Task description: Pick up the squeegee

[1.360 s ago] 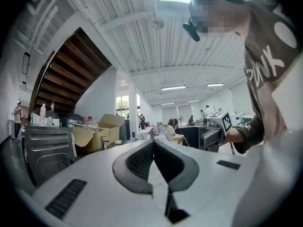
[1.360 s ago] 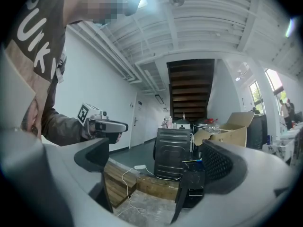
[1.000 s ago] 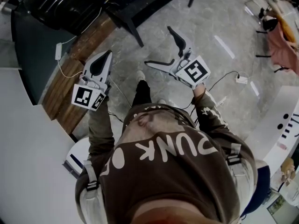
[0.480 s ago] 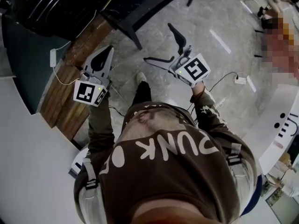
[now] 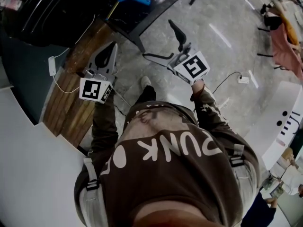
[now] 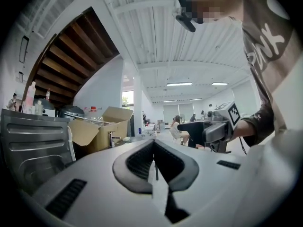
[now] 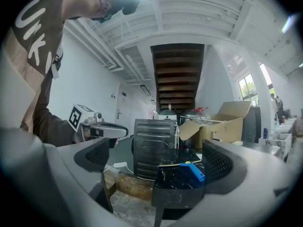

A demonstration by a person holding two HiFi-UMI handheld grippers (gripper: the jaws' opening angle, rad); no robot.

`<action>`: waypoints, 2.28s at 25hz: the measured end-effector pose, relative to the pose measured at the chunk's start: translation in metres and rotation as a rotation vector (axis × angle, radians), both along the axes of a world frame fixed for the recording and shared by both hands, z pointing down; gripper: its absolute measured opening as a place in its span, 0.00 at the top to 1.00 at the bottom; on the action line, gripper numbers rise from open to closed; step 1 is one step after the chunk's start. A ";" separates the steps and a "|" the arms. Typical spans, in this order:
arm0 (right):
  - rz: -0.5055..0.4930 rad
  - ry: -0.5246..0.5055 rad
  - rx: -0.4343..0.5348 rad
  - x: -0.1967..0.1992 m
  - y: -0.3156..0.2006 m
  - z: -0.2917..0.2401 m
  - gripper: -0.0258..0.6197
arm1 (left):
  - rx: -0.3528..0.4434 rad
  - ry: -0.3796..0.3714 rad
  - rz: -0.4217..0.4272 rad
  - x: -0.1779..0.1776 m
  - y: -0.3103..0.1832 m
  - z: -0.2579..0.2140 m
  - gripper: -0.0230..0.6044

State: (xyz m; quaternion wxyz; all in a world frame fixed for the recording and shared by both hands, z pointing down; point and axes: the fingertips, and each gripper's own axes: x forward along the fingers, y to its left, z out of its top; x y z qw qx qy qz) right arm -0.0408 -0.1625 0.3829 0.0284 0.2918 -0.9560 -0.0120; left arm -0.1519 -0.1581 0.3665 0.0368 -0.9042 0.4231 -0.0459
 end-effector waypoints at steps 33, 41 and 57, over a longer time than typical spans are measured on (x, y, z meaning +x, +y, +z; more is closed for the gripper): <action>0.081 0.026 -0.057 -0.063 -0.213 0.059 0.06 | -0.076 0.005 -0.048 -0.031 -0.170 0.059 0.96; 0.107 0.098 -0.095 -0.066 -0.274 0.104 0.06 | -0.116 0.010 -0.062 -0.024 -0.205 0.079 0.96; 0.168 0.284 -0.269 -0.086 -0.321 0.187 0.15 | -0.144 0.010 -0.068 -0.021 -0.230 0.089 0.96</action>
